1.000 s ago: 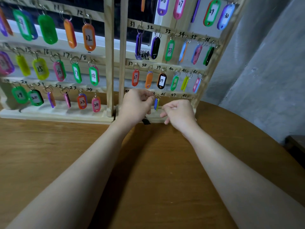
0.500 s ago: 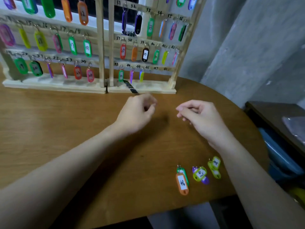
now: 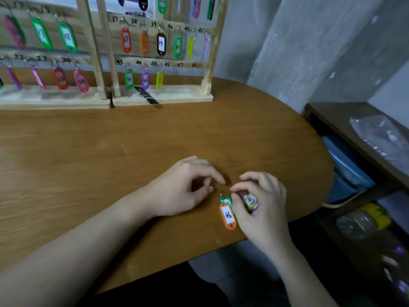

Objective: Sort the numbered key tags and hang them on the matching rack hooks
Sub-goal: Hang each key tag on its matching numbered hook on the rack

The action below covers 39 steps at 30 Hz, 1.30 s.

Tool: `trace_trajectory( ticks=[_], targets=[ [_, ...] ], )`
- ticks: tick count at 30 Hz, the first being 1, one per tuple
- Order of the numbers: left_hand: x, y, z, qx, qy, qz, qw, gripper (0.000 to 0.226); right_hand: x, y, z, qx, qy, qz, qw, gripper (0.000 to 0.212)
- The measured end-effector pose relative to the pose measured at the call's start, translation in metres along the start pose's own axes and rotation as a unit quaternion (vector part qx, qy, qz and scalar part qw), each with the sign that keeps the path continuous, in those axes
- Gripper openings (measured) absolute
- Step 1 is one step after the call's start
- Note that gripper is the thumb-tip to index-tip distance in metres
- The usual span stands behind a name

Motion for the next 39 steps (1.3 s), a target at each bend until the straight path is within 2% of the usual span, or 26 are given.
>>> trace_trajectory(
  ticks=[4,10,20,28,33,39],
  targets=[
    [0.001,0.001,-0.010,-0.009,-0.046,-0.012,0.999,0.033,0.005,-0.002,-0.004,0.060,0.008,0.057,0.997,0.011],
    [-0.003,-0.001,-0.016,-0.041,-0.066,0.001,0.997,0.019,0.008,-0.005,-0.004,0.039,0.008,0.085,0.996,0.026],
    [-0.003,-0.006,-0.014,-0.046,-0.027,0.014,0.998,0.005,0.006,0.004,-0.007,0.000,-0.024,0.093,0.995,0.022],
    [-0.003,-0.013,-0.006,-0.042,0.017,0.034,0.998,0.005,0.007,0.002,-0.009,0.006,-0.059,0.109,0.992,0.022],
    [-0.003,-0.015,-0.007,-0.050,0.023,0.048,0.997,0.005,0.006,0.000,-0.009,0.011,-0.041,0.110,0.993,0.016],
    [-0.002,-0.017,-0.001,-0.038,0.044,0.071,0.996,0.004,0.000,-0.006,-0.011,-0.008,-0.016,0.072,0.997,0.021]
  ],
)
Point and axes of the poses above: each hand's wrist, its own x-axis away from the middle knuckle, its own z-axis out of the back of the hand, y = z × x, the point moved 2 cm from there along -x, towards the middle knuckle, and after that the axes turned 6 degrees about -x, right-handed, at the moved point
